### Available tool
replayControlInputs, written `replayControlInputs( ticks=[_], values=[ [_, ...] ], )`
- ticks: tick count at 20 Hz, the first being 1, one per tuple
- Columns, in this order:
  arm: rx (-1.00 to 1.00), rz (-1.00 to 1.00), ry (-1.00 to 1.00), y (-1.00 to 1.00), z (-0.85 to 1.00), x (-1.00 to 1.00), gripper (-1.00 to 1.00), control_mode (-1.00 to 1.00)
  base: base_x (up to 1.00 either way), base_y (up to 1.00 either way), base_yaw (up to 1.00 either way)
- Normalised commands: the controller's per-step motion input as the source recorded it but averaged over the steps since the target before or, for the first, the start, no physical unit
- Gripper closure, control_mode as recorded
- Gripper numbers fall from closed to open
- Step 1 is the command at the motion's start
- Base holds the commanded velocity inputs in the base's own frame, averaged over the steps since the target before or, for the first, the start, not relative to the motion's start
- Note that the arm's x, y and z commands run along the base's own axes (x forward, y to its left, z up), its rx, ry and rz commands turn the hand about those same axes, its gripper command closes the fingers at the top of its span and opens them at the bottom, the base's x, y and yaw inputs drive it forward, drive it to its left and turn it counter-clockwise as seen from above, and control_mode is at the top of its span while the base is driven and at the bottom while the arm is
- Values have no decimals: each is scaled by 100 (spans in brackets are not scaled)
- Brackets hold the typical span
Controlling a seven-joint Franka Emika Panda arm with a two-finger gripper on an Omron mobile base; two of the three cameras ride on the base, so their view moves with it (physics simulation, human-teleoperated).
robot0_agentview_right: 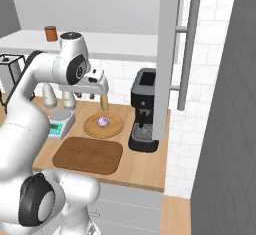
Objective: From the different types of pastries on the counter, select a croissant and place it on the cutting board. Then retrieve a jar of jam from the cabinet and place it alongside the croissant on the cutting board.
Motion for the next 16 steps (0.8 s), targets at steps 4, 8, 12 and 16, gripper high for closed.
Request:
replayControlInputs(
  ticks=[4,8,12,16],
  values=[
    [0,0,1,51,-1,-5,-100,-100,0,0,0],
    [0,0,0,100,-22,-26,-100,-100,0,0,0],
    [8,0,0,100,-30,-33,-100,-100,0,0,0],
    [9,0,1,100,-40,-33,-100,-100,0,0,0]
  ],
)
